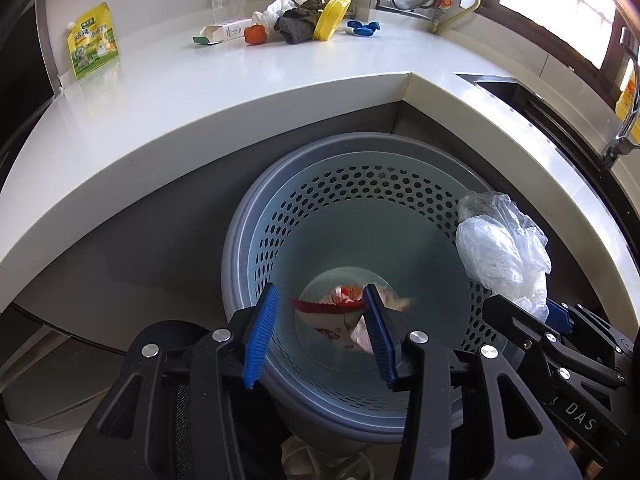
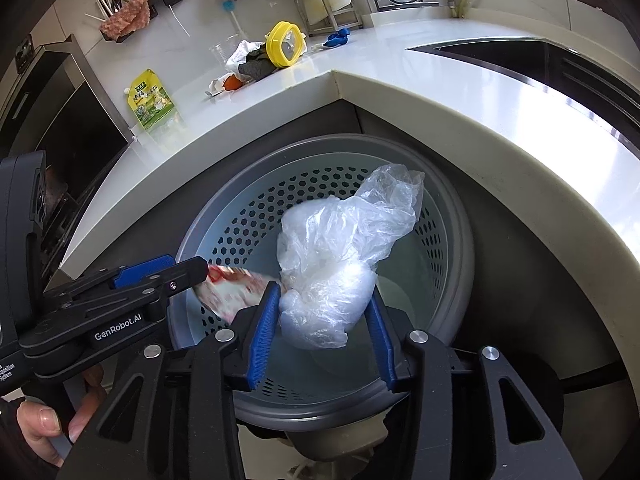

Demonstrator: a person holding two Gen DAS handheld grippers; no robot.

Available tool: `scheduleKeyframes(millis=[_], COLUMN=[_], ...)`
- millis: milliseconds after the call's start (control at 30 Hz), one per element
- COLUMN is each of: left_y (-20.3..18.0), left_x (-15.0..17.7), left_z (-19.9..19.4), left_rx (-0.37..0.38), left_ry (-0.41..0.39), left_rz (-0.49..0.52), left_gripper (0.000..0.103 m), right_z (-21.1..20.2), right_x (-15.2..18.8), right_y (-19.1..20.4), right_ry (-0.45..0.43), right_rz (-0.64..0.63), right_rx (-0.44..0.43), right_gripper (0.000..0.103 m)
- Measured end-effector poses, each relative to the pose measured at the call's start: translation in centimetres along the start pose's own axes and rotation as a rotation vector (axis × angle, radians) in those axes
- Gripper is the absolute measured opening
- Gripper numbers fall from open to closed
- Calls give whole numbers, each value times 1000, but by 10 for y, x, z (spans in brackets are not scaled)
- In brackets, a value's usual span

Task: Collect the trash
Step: 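Open both grippers to drop the wrapper and bag into the bin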

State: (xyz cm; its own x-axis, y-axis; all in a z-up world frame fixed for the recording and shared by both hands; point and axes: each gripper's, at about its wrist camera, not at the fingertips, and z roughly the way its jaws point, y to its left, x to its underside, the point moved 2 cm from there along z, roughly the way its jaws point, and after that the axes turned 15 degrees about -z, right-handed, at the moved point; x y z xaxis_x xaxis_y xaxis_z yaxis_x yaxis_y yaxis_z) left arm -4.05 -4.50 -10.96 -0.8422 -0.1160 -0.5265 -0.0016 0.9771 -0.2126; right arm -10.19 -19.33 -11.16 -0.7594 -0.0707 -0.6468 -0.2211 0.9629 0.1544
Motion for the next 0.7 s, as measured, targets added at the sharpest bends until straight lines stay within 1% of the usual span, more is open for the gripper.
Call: scheduleKeyframes(millis=[67,133,267,367,700], left_y=[1,2,4,6,16], left_x=[0,0,-1,-1,-6], left_z=[-1,-1,-2,-1,-1], left_rx=[-2,-2,-4,-6,-11], left_ry=[-3,-6,-9,-11,-11], left_rz=[1,-2,-9,-14,-44], left_gripper=[49,52,55,59,62], right_z=[-2,-4,-4,-4,-3], right_x=[0,-1,0,-1,-3], right_y=[-1,-1,-1,-1,2], right_ry=[-8,-12,-12,-11,-15], right_rz=[0,0,2,0,-4], right_rx=[1,5,4,4,2], right_gripper=[51,53,53,53,54])
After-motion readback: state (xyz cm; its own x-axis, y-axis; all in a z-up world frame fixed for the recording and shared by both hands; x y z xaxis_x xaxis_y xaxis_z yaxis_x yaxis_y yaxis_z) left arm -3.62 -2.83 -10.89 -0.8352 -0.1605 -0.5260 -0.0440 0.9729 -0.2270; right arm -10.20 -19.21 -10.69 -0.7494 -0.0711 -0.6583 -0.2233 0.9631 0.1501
